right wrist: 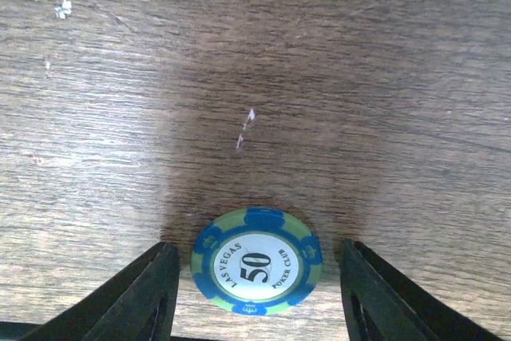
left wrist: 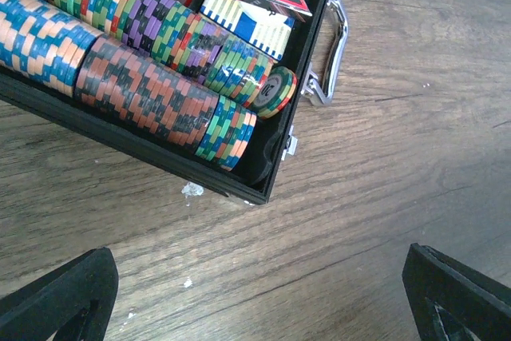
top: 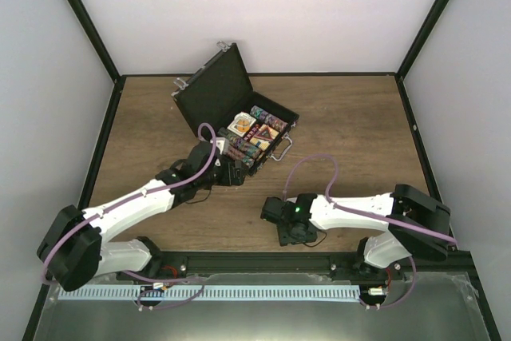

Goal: Pack up texas hold em set

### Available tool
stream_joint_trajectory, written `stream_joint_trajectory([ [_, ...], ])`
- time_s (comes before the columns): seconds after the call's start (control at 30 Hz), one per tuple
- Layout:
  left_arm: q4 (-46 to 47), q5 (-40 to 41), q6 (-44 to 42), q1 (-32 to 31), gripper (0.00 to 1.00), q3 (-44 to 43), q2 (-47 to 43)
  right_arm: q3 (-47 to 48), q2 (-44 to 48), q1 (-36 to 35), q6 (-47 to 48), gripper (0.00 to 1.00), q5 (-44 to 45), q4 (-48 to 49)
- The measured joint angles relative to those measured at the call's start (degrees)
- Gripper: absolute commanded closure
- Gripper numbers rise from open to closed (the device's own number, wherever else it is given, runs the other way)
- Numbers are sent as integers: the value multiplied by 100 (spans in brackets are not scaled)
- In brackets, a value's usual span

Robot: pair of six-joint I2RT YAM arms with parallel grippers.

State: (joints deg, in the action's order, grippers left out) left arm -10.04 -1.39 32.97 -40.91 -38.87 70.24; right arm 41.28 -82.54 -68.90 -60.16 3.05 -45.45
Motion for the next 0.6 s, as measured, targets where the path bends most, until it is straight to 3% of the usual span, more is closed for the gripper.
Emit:
stream_joint_trajectory([
  [0.23, 46, -87, 46, 0, 0, 0, 85, 0, -7, -57, -17, 54, -4, 0],
  [0.6, 411, -566, 459, 4, 3, 247, 188, 7, 7, -74, 70, 57, 20, 2],
])
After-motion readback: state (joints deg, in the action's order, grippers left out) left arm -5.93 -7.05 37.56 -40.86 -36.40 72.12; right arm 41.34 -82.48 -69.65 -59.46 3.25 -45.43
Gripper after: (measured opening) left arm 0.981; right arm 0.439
